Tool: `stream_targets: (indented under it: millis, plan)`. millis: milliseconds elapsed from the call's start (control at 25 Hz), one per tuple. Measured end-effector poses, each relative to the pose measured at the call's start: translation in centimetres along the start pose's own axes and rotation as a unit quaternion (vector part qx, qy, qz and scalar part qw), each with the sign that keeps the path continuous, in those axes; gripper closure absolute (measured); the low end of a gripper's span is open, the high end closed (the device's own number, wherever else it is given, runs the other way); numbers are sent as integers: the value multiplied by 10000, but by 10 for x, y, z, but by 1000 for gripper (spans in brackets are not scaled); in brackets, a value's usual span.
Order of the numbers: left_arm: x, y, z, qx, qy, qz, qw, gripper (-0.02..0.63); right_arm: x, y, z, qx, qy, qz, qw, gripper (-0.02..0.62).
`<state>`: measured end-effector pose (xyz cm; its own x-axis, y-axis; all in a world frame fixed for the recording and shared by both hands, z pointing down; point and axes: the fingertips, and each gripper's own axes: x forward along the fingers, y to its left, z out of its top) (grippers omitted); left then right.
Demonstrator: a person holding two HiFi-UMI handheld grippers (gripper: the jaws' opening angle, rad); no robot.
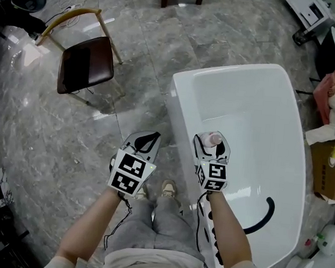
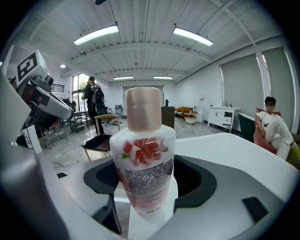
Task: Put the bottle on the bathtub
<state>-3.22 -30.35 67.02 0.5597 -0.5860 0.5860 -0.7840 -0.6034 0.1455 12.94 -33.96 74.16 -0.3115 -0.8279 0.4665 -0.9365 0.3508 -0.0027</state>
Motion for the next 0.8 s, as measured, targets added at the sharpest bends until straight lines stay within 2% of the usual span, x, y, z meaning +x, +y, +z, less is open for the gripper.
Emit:
stream_targets:
  millis: [280, 520, 680, 800]
  plan:
    - [-20, -25, 18, 30, -13, -136, 9999, 583, -26, 0, 17, 75, 322, -40, 9994, 206]
    - [-56, -41, 47, 40, -126, -126, 9998, 583, -76, 15, 69, 39, 257, 188, 9995, 209]
    - [-86, -44, 70, 102, -367, 143, 9992, 583, -116, 24, 108, 101, 63, 361, 9993, 318]
    - [-112, -48, 91, 181, -567, 239, 9979, 583, -148, 33, 141, 85, -182, 441, 9988, 366]
